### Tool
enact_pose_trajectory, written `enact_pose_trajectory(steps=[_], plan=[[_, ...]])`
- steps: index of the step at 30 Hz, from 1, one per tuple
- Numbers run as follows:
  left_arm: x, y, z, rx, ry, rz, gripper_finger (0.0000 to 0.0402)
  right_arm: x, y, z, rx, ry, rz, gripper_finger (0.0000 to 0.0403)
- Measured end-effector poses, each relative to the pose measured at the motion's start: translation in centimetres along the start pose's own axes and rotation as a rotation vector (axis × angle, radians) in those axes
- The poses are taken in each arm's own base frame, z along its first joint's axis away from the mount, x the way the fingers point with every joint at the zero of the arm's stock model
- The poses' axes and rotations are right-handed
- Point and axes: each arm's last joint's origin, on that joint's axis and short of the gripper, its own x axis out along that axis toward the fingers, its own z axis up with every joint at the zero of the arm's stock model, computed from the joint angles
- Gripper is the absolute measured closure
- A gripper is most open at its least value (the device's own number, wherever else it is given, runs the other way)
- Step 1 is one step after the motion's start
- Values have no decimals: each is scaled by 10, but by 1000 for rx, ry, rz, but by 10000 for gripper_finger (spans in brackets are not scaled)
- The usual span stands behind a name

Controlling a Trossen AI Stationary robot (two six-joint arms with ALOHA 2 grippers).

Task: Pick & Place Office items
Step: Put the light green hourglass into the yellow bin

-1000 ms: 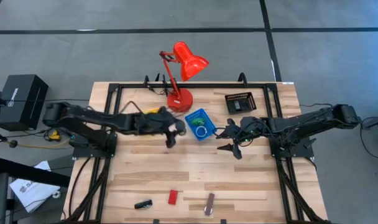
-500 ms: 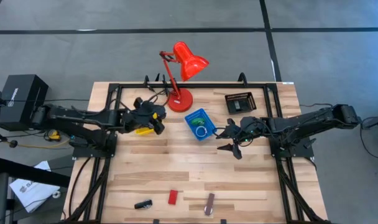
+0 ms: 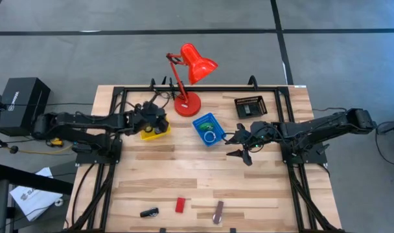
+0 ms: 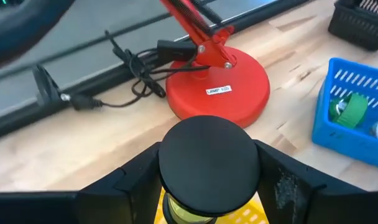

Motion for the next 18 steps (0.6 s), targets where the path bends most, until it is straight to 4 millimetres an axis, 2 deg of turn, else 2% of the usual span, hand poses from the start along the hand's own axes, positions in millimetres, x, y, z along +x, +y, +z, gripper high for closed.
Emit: enact_pose_trajectory(steps=[6, 14, 18], plan=[[11, 8, -1, -106, 8, -30, 188, 0, 0, 0, -1, 0, 0, 163], [22, 10, -8, -76, 68, -33, 191, 0, 0, 0, -1, 0, 0, 163], [24, 10, -9, -71, 75, -29, 180, 0, 0, 0, -1, 0, 0, 163]])
